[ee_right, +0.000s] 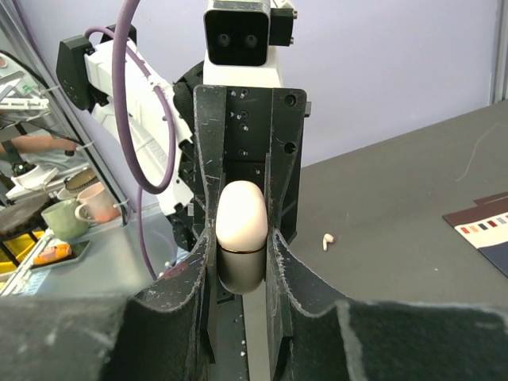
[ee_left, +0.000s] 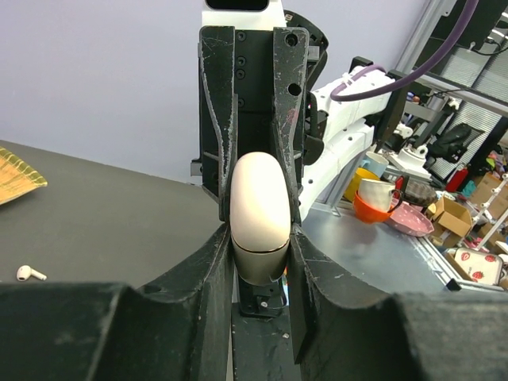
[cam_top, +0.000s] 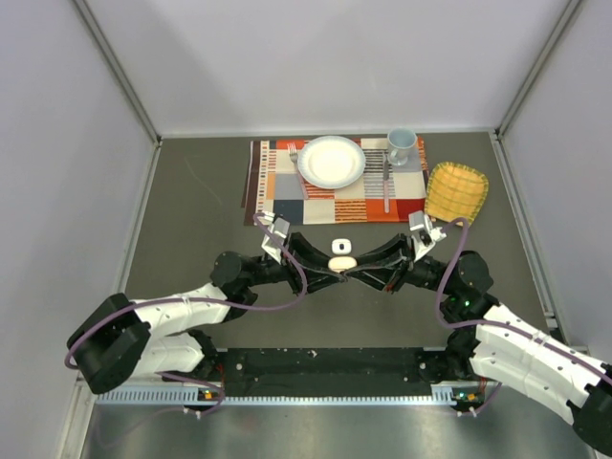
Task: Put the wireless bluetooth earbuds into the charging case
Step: Pass from the right arm to the left, then adjust the charging case.
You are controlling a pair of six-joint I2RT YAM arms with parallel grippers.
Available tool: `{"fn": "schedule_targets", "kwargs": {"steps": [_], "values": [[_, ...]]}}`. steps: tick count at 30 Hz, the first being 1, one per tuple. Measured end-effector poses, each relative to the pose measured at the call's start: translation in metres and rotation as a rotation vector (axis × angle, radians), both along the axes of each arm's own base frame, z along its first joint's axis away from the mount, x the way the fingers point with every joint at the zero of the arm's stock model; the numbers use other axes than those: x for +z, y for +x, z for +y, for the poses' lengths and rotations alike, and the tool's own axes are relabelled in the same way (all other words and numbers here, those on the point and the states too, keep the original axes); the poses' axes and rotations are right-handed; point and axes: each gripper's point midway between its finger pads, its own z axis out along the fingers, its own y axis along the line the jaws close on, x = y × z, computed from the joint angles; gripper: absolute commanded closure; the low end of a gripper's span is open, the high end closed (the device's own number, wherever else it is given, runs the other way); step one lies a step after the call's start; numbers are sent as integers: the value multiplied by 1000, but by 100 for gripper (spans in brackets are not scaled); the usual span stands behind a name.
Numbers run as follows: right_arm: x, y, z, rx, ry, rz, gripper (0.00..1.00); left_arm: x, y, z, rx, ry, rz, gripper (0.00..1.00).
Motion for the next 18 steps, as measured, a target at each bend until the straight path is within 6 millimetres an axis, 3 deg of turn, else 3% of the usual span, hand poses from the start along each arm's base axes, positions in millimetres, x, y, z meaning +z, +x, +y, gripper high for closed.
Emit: {"fn": "schedule_targets", "kwargs": {"steps": [2, 5, 6, 9, 12, 18], "values": [[0, 0, 0, 0, 0, 0, 93, 0, 0, 0, 1, 0, -1, 100], [-1, 1, 0, -3, -2, 4, 68, 0, 0, 0, 3, 2, -5, 100], [-1, 1, 0, -4, -3, 6, 47, 0, 0, 0, 5, 4, -6, 100], [-4, 7, -1, -36, -11, 28, 18, -1, 0, 0, 5, 7, -16, 100], [-8, 16, -3, -82, -16, 63, 8, 1, -2, 2, 5, 7, -34, 100], [-12, 26, -12, -172, -23, 116, 1, -4, 3, 3, 48, 39, -51, 100]]}}
